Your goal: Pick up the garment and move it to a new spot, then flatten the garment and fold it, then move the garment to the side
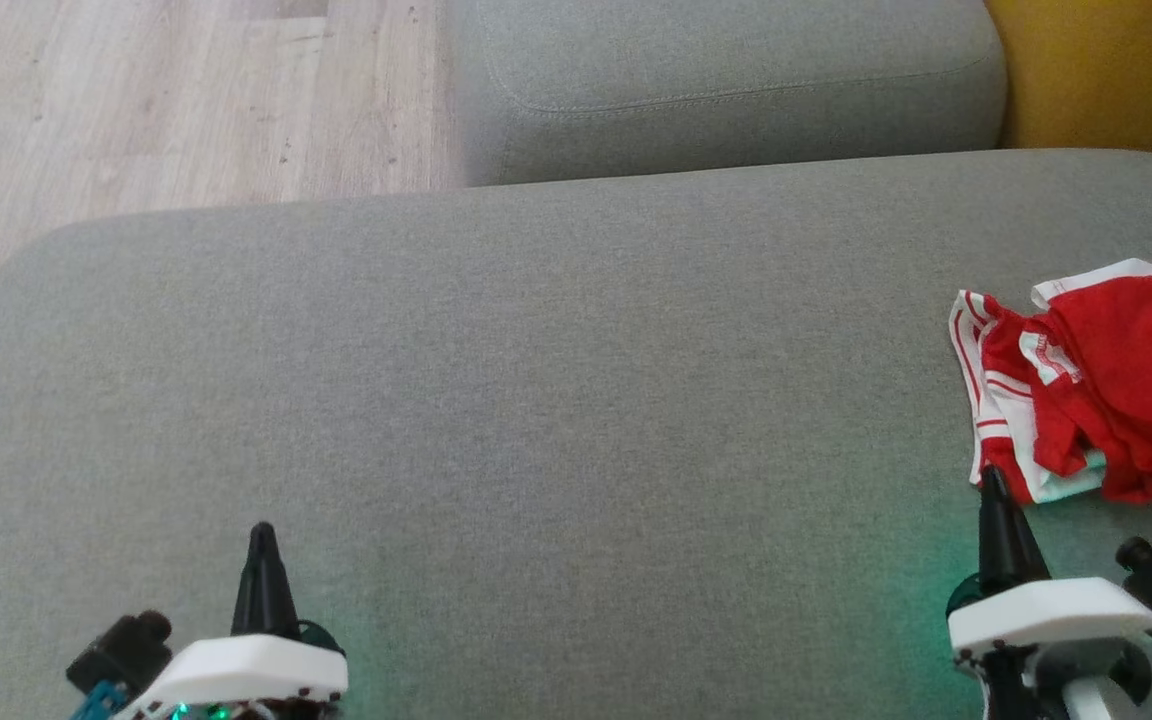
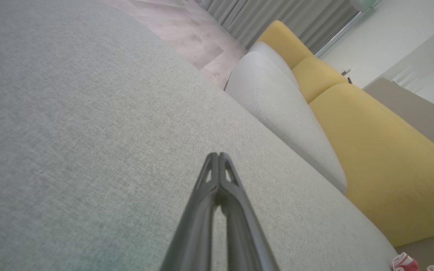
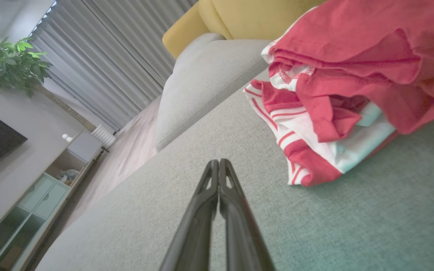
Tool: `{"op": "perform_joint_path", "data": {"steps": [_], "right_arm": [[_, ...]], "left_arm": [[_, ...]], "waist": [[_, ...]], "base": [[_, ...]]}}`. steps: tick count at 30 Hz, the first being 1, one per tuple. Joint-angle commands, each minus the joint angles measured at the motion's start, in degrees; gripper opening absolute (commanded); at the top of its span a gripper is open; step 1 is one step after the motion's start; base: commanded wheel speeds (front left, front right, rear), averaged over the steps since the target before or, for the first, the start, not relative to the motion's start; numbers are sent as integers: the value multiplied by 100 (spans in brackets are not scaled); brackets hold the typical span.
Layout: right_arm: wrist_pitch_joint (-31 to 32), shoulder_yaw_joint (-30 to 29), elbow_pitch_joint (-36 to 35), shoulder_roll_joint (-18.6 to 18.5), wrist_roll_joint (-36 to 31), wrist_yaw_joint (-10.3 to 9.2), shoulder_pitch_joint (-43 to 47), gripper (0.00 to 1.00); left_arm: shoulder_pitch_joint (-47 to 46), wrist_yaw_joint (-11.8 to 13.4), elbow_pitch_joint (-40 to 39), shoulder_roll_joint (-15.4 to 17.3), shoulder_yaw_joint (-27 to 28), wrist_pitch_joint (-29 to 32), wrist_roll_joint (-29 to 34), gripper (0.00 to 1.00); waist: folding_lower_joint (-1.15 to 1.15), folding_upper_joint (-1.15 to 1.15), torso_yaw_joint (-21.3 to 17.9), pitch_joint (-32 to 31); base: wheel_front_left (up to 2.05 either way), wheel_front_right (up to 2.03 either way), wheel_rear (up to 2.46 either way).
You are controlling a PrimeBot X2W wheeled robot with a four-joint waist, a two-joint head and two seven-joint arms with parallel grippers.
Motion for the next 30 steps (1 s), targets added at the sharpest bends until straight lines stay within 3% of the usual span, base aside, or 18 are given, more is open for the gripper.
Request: {"op": "perform_joint_path", "data": {"steps": [1,30], "right_arm": [[24,-11,-225,-17,177,-2,-332,0],[484,-202,-405,-22,1992,-2,-405,0]], "left_arm": [[-316,-39,-218,10,160,47,-138,0],[-409,-231,-344,16,561,520,-1655,0]], "waist": [[0,0,-1,0],[0,0,-30,4]], "base": [[0,0,0],[0,0,0]]}}
